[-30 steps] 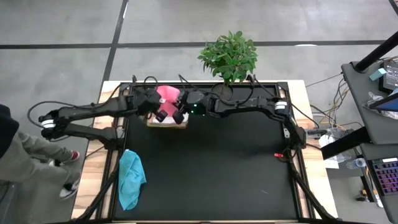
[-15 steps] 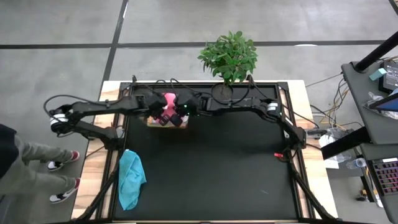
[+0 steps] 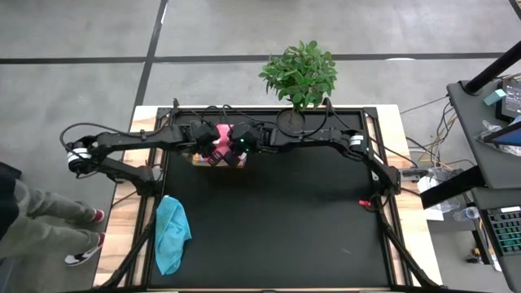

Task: Fold microfiber towels
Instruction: Put the pink towel into the transparent bin

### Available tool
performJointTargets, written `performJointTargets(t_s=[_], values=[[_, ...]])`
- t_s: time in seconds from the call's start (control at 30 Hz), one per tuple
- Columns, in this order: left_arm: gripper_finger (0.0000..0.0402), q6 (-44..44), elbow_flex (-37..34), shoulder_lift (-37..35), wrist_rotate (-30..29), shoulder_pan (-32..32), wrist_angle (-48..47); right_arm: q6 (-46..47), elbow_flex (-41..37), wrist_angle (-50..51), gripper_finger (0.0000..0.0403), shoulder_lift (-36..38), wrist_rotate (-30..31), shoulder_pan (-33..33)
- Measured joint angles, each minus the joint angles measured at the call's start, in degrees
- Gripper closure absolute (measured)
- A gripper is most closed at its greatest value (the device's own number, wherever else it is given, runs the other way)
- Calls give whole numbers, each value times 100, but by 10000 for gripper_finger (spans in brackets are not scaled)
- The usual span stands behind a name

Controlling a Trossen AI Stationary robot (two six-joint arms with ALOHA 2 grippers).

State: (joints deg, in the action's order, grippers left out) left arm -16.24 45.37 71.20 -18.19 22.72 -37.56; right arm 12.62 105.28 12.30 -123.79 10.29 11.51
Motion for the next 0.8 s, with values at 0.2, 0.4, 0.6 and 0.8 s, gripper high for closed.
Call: performJointTargets(t_s=[0.2, 0.4, 0.6, 0.8], values=[[289, 323, 121, -4, -29, 7, -67, -50, 43, 240, 297, 78, 34, 0], [275, 370, 188, -7, -29, 15, -305, -91, 48, 579, 289, 173, 39, 0], [269, 725, 476, -9, -250, 16, -873, -464, 43, 789, 291, 359, 36, 2], [269, 966, 1042, -82, -346, 15, -1250, -822, 43, 1256, 299, 817, 20, 1]])
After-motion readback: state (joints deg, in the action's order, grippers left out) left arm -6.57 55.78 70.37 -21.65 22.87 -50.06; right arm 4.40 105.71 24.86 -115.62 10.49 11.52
